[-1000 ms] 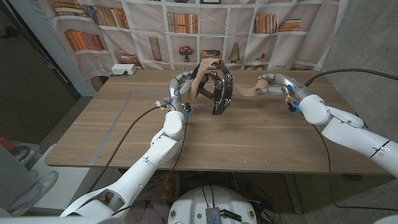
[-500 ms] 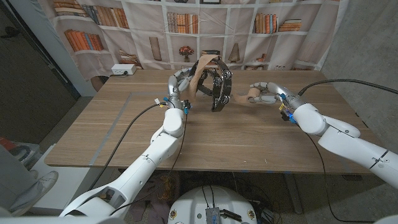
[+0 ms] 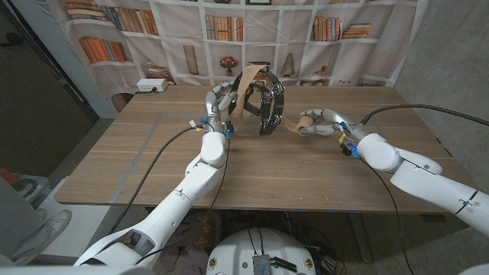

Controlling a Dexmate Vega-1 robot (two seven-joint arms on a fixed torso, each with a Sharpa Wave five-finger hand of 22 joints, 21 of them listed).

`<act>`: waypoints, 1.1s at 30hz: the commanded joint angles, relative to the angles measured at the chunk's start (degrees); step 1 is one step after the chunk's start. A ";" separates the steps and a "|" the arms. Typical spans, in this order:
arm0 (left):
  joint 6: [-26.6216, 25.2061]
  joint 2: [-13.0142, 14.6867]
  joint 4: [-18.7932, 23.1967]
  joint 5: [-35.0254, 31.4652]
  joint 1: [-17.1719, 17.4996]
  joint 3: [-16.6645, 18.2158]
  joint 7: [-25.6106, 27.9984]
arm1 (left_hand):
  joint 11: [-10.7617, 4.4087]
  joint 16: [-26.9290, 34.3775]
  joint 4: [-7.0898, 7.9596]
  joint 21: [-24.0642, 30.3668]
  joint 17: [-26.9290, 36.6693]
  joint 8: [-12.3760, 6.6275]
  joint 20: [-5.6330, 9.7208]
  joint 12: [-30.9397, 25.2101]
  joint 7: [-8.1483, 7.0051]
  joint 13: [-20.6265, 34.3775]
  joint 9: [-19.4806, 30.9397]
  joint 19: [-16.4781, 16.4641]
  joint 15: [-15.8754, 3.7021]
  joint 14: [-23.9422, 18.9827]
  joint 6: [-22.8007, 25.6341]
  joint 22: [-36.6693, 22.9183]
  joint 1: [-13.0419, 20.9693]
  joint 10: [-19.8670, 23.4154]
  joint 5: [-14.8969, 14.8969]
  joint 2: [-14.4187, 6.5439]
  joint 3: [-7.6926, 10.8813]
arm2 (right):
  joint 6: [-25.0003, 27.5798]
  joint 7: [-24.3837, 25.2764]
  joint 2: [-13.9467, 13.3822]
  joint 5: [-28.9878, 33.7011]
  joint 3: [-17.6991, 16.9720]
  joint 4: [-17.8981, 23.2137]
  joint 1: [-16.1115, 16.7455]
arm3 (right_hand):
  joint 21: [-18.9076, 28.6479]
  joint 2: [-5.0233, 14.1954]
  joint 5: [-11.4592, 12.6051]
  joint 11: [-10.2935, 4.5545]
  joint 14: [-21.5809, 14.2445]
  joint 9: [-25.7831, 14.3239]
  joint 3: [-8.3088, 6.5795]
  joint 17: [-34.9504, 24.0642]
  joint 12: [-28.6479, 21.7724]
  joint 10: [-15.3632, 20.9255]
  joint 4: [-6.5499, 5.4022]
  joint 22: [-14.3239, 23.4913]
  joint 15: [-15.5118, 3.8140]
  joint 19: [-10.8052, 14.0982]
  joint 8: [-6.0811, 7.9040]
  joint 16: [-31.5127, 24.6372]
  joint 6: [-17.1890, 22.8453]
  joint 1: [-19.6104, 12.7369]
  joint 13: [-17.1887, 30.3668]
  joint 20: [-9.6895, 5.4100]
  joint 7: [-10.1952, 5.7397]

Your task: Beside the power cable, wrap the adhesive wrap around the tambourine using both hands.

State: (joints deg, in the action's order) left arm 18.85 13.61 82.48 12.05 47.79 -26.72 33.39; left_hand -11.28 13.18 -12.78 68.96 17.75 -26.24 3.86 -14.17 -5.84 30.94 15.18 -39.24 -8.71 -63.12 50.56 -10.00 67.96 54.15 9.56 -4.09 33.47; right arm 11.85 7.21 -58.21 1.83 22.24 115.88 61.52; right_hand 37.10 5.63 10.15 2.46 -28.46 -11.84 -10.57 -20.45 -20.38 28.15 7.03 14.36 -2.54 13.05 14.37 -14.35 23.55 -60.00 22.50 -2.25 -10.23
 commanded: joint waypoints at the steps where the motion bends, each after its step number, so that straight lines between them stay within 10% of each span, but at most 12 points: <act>1: 1.07 -1.08 -1.47 -0.08 -0.48 -0.06 0.67 | -0.13 0.31 4.46 0.29 0.26 0.29 6.89 0.20 0.13 0.25 -0.07 0.12 -4.80 -2.63 0.29 -0.29 -0.15 0.06 0.61 -0.31 4.66 | -1.03 -1.34 -0.37 -1.74 0.23 1.04 0.99 | 0.24 3.09 -0.01 -14.08 0.13 -0.28 0.08 -0.19 -0.55 15.75 0.01 0.14 -11.10 -0.08 -0.20 0.28 0.48 -2.28 0.09 -6.67 0.12; 33: 9.96 -7.12 -8.98 -1.81 -2.71 0.09 5.11 | -0.14 -0.20 4.18 0.18 -0.53 0.67 7.40 0.42 0.54 0.22 -0.10 0.74 -4.59 -2.11 0.02 -0.24 0.35 -0.06 0.73 -0.54 5.03 | -5.04 -4.76 2.34 -2.03 3.10 0.20 -2.59 | 0.39 3.01 -0.01 -14.05 0.76 -0.28 0.19 0.37 -0.33 15.65 -0.07 -0.38 -11.07 -0.58 -0.45 0.99 0.36 -1.88 0.24 -6.46 0.43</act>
State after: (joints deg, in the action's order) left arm 25.31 8.83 76.67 9.77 46.10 -26.68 38.34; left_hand -11.23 12.84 -13.10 68.86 17.15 -25.81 3.77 -13.95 -5.62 30.93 14.89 -38.74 -8.83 -63.01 50.34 -10.01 67.98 54.19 9.97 -4.10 33.79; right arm 8.71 4.82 -57.51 0.02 23.45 116.80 60.91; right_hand 37.18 5.82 10.15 2.46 -27.94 -11.84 -10.57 -19.92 -20.38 28.15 7.03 13.83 -2.45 12.53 13.97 -13.46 23.54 -59.81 22.42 -2.36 -10.24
